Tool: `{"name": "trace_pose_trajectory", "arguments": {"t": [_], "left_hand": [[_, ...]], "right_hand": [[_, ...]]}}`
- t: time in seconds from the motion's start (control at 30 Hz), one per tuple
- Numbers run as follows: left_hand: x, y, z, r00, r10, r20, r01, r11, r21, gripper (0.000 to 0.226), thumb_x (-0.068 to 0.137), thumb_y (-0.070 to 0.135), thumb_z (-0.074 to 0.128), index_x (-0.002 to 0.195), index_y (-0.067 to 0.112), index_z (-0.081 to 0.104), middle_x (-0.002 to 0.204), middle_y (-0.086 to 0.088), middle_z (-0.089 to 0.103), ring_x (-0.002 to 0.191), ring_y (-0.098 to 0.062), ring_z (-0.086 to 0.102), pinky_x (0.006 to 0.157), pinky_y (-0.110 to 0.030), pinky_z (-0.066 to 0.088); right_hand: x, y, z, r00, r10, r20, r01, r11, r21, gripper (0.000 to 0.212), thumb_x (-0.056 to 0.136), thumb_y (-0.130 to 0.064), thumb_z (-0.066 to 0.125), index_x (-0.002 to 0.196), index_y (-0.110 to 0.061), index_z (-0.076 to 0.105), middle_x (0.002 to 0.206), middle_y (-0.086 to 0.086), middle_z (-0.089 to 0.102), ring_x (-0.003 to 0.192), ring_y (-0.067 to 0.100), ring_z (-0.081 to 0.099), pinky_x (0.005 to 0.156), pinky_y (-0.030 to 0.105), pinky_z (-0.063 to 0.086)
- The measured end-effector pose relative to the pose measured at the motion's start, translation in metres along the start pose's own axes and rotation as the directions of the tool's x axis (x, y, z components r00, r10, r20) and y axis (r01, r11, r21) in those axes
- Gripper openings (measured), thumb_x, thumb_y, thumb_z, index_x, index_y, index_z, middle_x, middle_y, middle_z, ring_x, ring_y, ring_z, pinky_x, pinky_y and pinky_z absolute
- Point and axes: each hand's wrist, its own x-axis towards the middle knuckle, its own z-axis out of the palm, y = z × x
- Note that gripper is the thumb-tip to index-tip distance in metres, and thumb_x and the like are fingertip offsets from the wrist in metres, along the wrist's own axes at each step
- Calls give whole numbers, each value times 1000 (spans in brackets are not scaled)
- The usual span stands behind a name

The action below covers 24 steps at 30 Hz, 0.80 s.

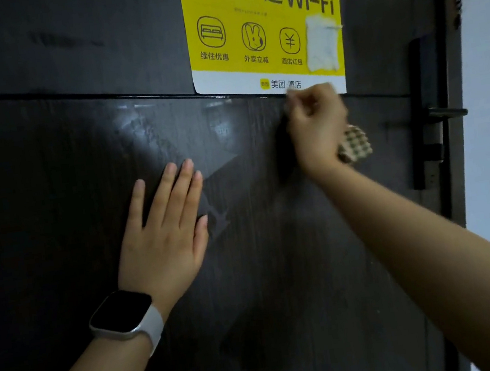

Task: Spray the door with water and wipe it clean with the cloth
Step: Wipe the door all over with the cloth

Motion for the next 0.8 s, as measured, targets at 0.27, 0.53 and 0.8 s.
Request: {"name": "trace_pose_trajectory", "arguments": {"t": [0.27, 0.53, 0.8], "left_hand": [[5, -4, -15, 999, -32, -10, 31, 987, -156, 55, 98, 31, 39, 148, 7, 41, 160, -9, 30, 148, -25, 27, 120, -50, 21], [-15, -49, -22, 988, -146, -49, 142, 986, -93, 58, 100, 33, 37, 151, 6, 33, 162, -12, 23, 150, -27, 20, 122, -53, 12], [-18, -50, -16, 992, -107, -65, 105, 994, -35, 52, 102, 34, 38, 142, 0, 45, 155, -14, 38, 148, -25, 26, 120, -52, 19]], "right_hand": [[-40, -70, 38, 884, -379, 274, 368, 925, 91, 26, 93, -25, 63, 74, -6, 61, 83, 10, 57, 75, 30, 58, 62, 38, 42], [-28, -24, 10, 999, 3, 42, -1, 999, -52, 20, 93, -22, 62, 81, -6, 60, 88, 12, 60, 80, 30, 58, 74, 39, 41], [-105, -142, 84, 841, -490, 229, 453, 870, 195, 15, 89, -8, 66, 76, -1, 61, 80, 17, 56, 72, 35, 56, 61, 42, 44]]}}
